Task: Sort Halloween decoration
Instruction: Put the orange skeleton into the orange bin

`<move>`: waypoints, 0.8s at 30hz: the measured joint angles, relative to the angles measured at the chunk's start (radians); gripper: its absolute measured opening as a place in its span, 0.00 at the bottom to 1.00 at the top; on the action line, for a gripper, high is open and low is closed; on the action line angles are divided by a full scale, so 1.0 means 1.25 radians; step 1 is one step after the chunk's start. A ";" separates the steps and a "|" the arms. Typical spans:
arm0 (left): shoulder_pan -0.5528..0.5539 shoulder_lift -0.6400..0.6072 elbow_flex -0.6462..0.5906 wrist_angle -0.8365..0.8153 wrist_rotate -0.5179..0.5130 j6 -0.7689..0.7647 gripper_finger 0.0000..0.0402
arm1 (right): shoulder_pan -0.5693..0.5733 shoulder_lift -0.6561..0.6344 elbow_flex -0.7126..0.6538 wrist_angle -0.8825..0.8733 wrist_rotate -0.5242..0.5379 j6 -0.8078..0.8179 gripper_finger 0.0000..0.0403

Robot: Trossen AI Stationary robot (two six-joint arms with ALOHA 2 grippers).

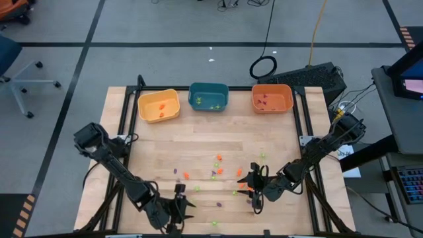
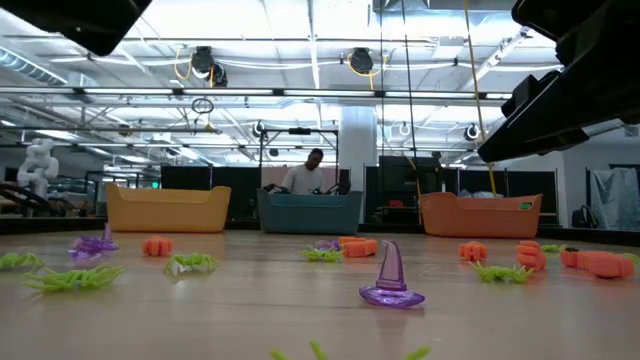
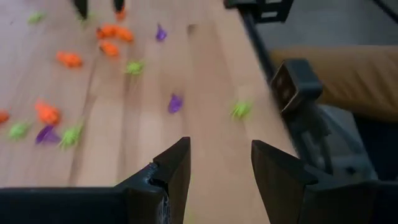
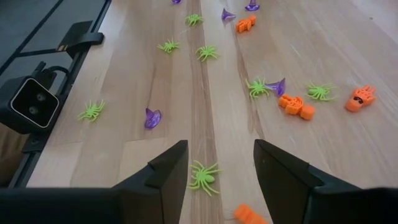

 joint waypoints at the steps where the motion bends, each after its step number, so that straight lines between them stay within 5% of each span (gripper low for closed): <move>1: -0.002 0.013 0.014 -0.009 0.000 0.007 0.42 | 0.000 0.000 0.000 0.000 0.000 0.000 0.42; 10: -0.007 0.114 0.122 -0.183 0.003 -0.014 0.42 | 0.000 0.000 0.000 -0.001 0.000 0.002 0.42; 24: 0.022 0.115 0.127 -0.219 -0.036 -0.037 0.42 | 0.000 0.000 0.000 -0.004 0.000 0.003 0.42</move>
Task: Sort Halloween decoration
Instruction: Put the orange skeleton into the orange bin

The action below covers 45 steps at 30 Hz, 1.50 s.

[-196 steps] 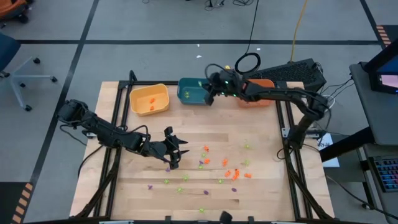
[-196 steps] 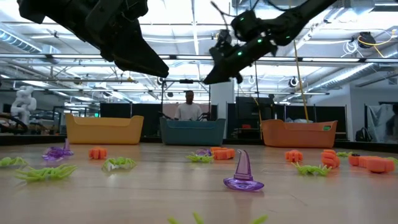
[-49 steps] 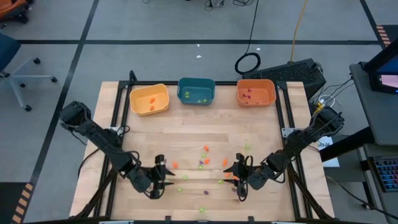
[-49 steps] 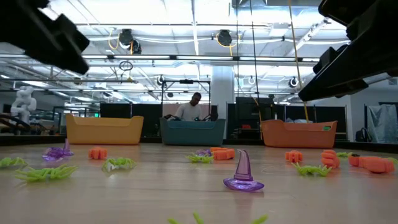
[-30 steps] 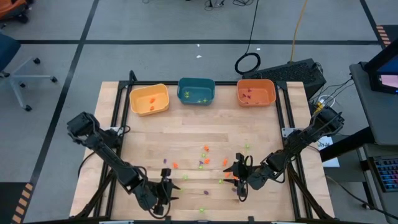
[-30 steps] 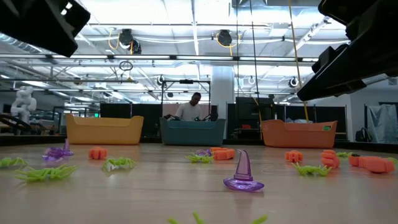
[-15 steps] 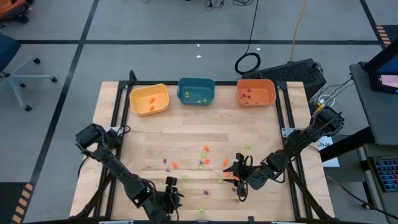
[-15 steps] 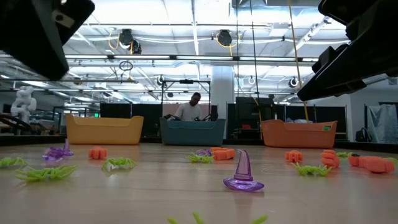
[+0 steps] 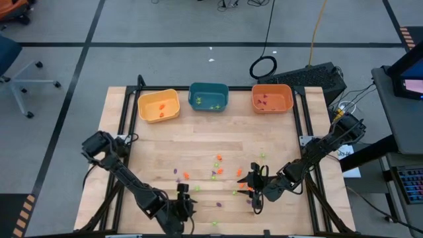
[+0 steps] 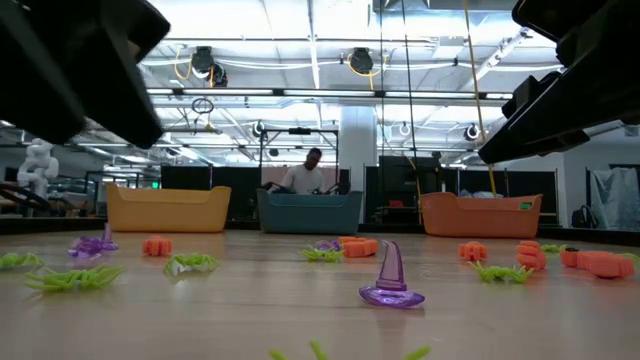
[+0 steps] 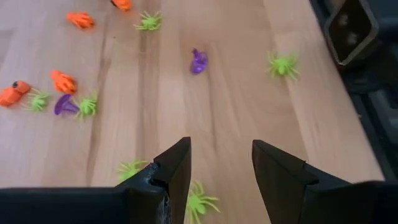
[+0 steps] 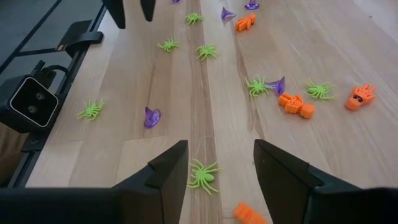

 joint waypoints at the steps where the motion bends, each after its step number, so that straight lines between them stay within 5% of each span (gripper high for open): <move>1: 0.003 0.000 0.000 0.000 0.000 0.000 0.42 | 0.000 0.000 0.000 0.000 0.000 0.000 0.42; 13: 0.018 0.000 0.000 -0.041 -0.006 0.000 0.42 | 0.000 0.000 0.000 0.000 0.000 0.001 0.42; 29: 0.014 -0.098 0.000 -0.153 -0.195 0.047 0.42 | 0.000 0.000 0.000 0.000 0.000 0.006 0.42; 38: 0.019 -0.102 -0.029 -0.311 -0.234 -0.081 0.42 | 0.009 0.000 0.000 0.000 -0.003 0.006 0.42; 45: 0.044 -0.140 -0.101 -0.264 -0.241 -0.108 0.42 | 0.009 0.000 0.000 0.001 -0.001 0.002 0.42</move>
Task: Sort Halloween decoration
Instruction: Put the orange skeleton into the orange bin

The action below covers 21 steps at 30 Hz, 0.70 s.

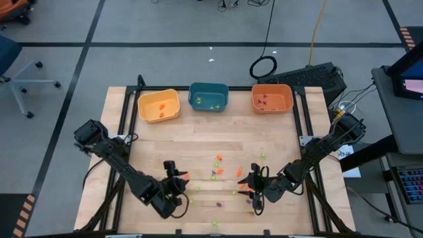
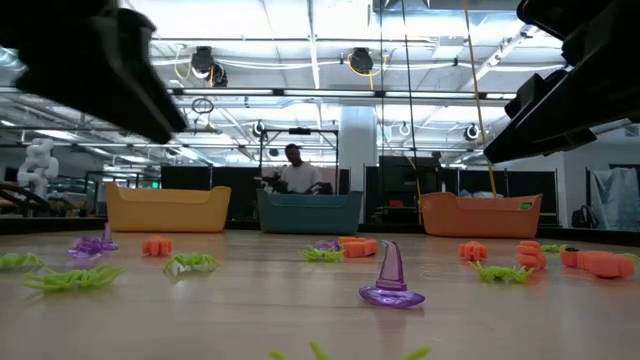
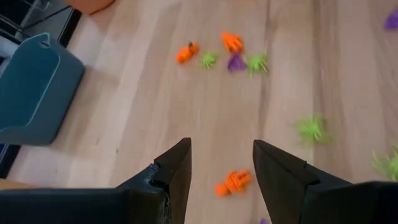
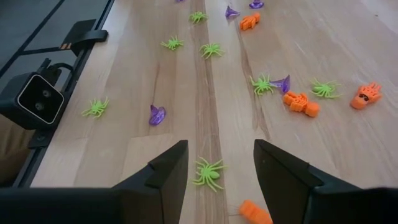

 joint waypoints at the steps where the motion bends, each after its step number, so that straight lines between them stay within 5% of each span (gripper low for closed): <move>1: 0.013 -0.007 -0.005 0.024 0.002 0.023 0.42 | 0.000 0.000 0.000 0.000 0.003 -0.001 0.42; 6: 0.100 -0.011 -0.008 0.161 0.189 0.172 0.42 | 0.000 0.000 0.000 -0.001 0.036 -0.002 0.42; 10: 0.158 -0.010 -0.008 0.133 0.355 0.192 0.42 | 0.000 0.000 0.000 -0.001 0.036 0.001 0.42; 21: 0.183 -0.010 -0.008 0.025 0.453 0.443 0.42 | 0.000 0.000 0.000 -0.002 0.035 -0.002 0.42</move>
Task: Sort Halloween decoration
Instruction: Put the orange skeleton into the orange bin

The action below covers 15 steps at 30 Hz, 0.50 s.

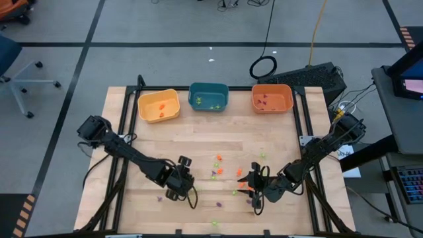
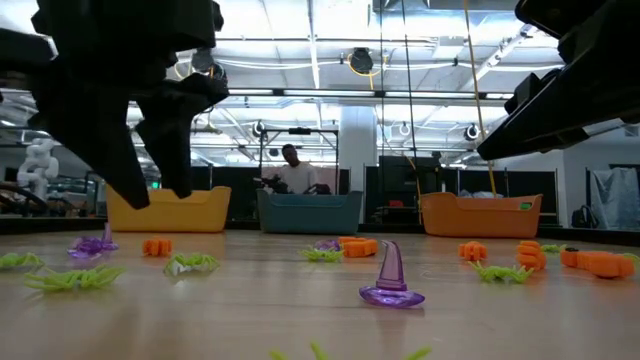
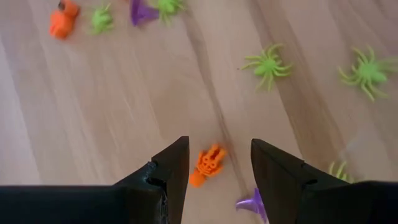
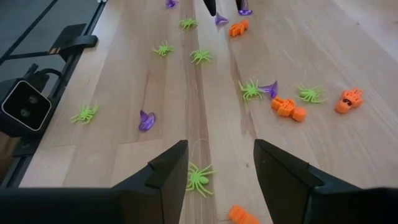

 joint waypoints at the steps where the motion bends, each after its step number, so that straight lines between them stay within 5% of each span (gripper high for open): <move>1: 0.000 0.000 0.000 0.000 0.000 0.024 0.42 | 0.000 0.000 0.000 0.000 0.000 0.000 0.42; 15: 0.092 0.029 0.000 -0.013 0.161 0.161 0.42 | 0.000 0.000 0.000 -0.001 -0.001 -0.001 0.42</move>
